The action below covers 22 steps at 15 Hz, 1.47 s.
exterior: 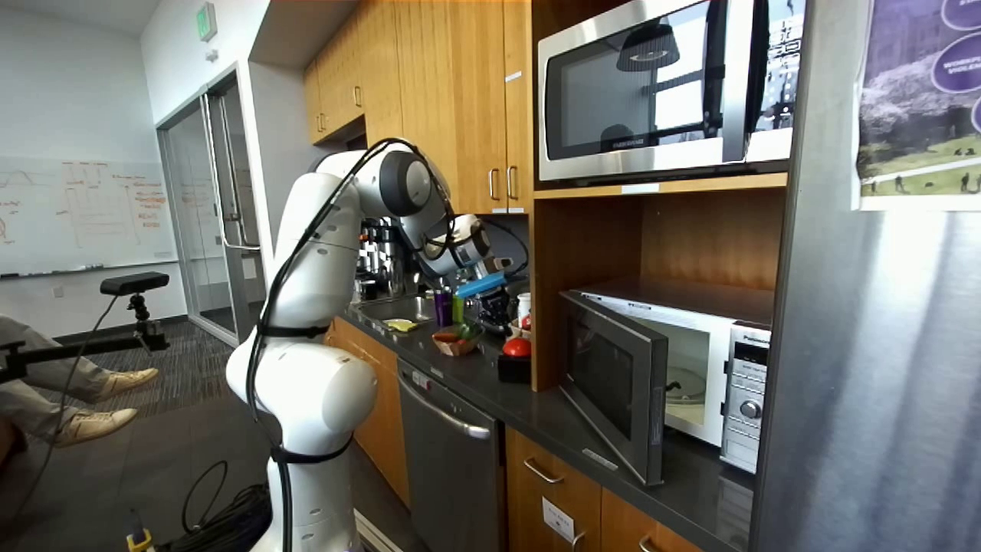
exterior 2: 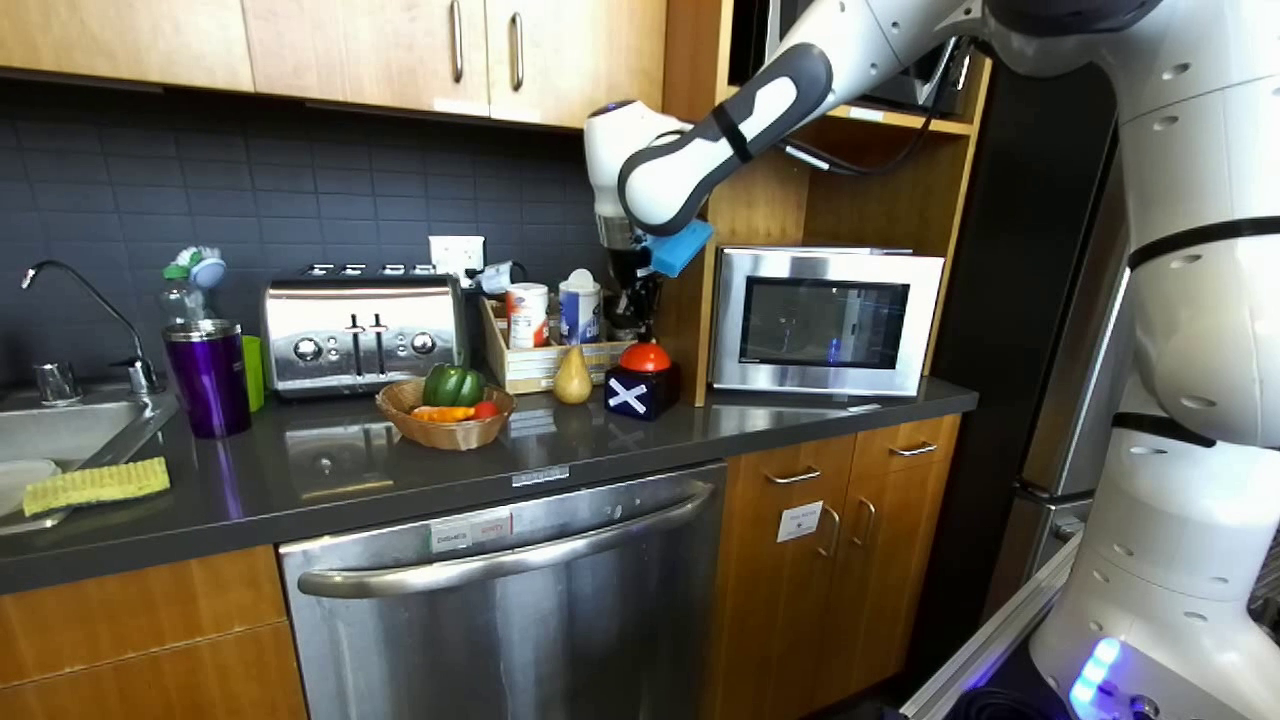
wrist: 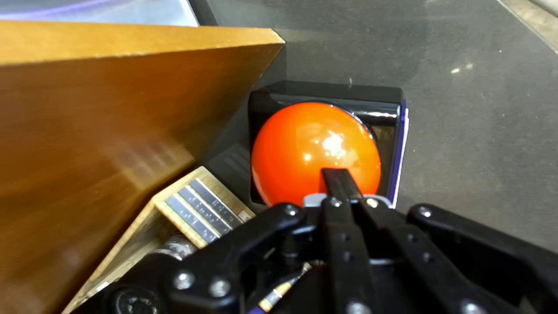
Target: Press the red button
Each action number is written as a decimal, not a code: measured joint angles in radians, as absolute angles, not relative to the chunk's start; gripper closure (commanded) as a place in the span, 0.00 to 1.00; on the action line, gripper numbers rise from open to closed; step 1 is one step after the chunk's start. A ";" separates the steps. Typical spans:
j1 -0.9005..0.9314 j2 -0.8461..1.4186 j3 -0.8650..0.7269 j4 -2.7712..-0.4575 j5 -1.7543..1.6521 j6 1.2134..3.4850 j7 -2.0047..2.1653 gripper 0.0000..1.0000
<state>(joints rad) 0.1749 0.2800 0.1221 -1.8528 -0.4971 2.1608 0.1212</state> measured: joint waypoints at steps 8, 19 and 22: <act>0.182 0.314 0.108 -1.819 -0.527 2.166 0.122 1.00; 0.186 0.327 0.098 -1.814 -0.527 2.166 0.122 1.00; 0.188 0.327 0.098 -1.812 -0.527 2.166 0.122 1.00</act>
